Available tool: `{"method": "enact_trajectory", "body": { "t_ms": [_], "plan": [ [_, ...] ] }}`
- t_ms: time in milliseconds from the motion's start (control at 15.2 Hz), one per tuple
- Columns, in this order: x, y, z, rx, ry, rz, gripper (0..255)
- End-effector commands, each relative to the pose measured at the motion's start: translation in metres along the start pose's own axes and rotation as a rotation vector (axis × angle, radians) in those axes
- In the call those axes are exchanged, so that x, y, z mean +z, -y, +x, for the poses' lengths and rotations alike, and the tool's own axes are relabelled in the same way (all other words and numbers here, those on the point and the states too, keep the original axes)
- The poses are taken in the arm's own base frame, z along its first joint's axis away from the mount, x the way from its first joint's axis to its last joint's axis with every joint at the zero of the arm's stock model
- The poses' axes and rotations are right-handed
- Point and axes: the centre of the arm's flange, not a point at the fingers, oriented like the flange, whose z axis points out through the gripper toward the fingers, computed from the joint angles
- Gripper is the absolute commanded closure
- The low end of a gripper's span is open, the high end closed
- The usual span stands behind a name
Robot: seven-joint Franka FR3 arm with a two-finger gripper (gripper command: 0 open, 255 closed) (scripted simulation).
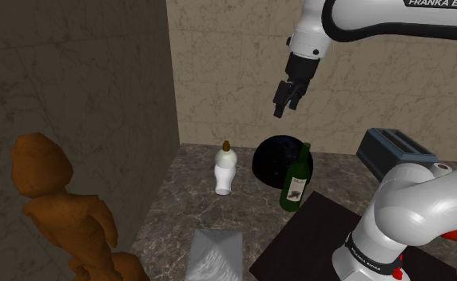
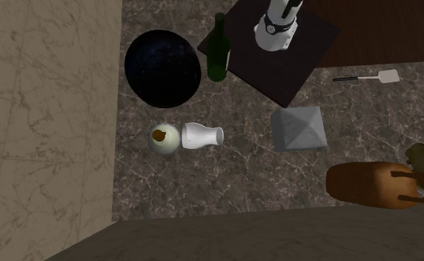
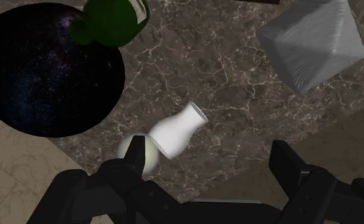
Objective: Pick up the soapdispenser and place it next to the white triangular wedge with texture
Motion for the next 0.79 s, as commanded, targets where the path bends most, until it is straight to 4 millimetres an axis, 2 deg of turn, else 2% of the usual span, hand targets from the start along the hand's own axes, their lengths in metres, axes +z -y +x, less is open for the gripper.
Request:
{"method": "enact_trajectory", "body": {
  "t_ms": [0, 726],
  "plan": [
    [0.000, 0.000, 0.000, 0.000, 0.000, 0.000, 0],
    [0.098, -0.042, 0.109, 0.010, 0.060, 0.006, 0]
  ]
}}
